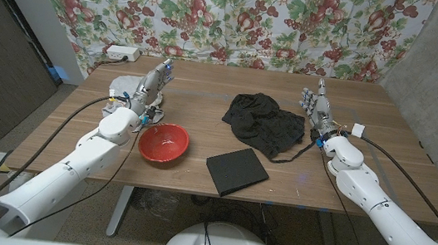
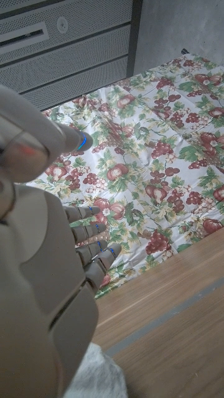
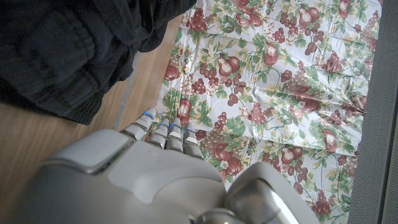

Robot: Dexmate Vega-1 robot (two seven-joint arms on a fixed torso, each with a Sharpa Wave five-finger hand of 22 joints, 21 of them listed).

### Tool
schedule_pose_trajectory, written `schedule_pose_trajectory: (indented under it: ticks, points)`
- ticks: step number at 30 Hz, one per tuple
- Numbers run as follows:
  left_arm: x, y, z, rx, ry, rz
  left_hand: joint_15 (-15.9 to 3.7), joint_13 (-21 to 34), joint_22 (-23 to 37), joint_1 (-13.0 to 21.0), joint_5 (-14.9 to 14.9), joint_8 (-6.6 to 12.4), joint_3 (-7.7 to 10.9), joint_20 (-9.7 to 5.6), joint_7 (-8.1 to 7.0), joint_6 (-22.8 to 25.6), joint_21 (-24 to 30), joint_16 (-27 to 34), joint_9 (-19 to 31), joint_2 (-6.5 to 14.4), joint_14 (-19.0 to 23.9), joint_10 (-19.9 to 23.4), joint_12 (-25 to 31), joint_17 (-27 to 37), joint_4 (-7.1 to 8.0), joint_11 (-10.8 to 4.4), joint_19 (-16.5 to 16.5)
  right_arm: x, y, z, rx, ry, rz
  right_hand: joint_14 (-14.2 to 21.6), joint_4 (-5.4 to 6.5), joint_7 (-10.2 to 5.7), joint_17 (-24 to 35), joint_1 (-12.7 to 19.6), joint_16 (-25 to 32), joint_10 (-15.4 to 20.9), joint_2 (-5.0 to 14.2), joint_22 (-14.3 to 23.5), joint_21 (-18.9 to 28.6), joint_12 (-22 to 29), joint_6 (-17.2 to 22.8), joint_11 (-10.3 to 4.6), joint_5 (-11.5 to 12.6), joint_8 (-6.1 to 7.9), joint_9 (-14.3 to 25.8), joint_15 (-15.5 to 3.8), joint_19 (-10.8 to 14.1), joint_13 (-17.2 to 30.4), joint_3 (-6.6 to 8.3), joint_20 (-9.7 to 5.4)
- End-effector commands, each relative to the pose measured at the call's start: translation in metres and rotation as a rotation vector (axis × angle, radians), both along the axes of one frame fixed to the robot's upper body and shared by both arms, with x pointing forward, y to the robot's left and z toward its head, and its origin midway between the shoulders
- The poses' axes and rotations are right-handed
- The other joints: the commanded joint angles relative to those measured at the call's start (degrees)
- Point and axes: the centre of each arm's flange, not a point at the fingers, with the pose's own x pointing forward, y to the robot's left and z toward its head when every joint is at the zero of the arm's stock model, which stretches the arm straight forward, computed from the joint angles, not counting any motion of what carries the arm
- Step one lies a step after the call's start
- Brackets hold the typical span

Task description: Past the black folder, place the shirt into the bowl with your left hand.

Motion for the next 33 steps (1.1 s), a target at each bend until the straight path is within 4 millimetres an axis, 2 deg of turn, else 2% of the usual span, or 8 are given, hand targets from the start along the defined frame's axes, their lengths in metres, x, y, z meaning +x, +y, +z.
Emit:
schedule_pose_trajectory:
  ticks: [1,9,15,23,33]
  points:
    - [-0.008,0.005,0.004,0.039,0.005,0.071,-3.31,0.17,0.08,0.81,0.21,0.28,0.46,-0.53,-0.02,0.27,-0.03,0.08,0.22,0.15,-0.29,0.20,0.36,0.15,0.01,0.37,0.22,-0.003,-0.002,0.000,-0.008,-0.002,0.001,0.03,0.04,0.12,0.21,-0.06,0.11,0.01,0.55,0.28,-0.21,0.20,0.23,-0.18,0.18,0.17,0.09,0.05,-0.34,0.14,-0.25,-0.08]
    - [-0.012,0.006,0.005,0.089,0.011,0.127,-3.28,0.17,0.09,0.87,0.16,0.22,0.47,-0.55,-0.08,0.33,-0.18,0.07,0.22,0.18,-0.42,0.17,0.32,0.16,0.03,0.34,-0.24,-0.004,-0.005,0.000,-0.013,-0.001,0.002,-0.08,0.03,0.02,0.20,-0.05,0.08,-0.02,0.58,0.28,-0.33,0.17,0.12,-0.25,0.18,0.15,0.09,-0.13,-0.40,0.14,-0.25,-0.04]
    - [-0.015,0.009,0.006,0.137,0.004,0.169,-3.32,0.18,0.09,0.91,0.10,0.22,0.48,0.28,-0.24,0.52,-0.38,0.11,0.23,0.21,-0.43,0.19,0.32,0.16,0.06,0.16,-0.89,-0.004,-0.006,0.001,-0.011,-0.006,0.003,-0.17,0.03,-0.04,0.20,-0.04,0.06,-0.14,0.60,0.28,-0.44,0.12,0.02,-0.31,0.18,0.13,0.09,-0.17,-0.50,0.14,-0.25,-0.02]
    - [-0.018,0.012,0.012,0.189,-0.010,0.210,-3.40,0.18,0.08,0.88,0.07,0.24,0.43,0.65,-0.48,0.76,-0.45,0.12,0.23,0.16,-0.50,0.22,0.31,0.17,0.09,-0.01,-1.27,-0.004,-0.006,0.001,-0.003,-0.002,0.004,-0.52,0.01,-0.32,0.19,-0.01,-0.04,-0.21,0.64,0.29,-0.59,0.09,-0.09,-1.16,0.19,0.13,0.09,-0.72,-0.56,0.15,-0.24,0.15]
    - [-0.021,0.013,0.017,0.249,-0.013,0.264,-3.31,0.18,0.08,0.92,0.06,0.16,0.40,1.37,-0.67,0.82,-0.55,0.01,0.23,0.10,-0.96,0.13,0.26,0.18,0.09,-0.08,-1.87,-0.004,-0.007,0.002,-0.004,-0.002,0.001,-0.82,0.01,-0.87,0.20,-0.01,-0.08,-0.45,0.70,0.30,-0.85,0.00,-0.52,-0.81,0.17,0.02,0.10,-0.41,-0.96,0.17,-0.23,0.97]
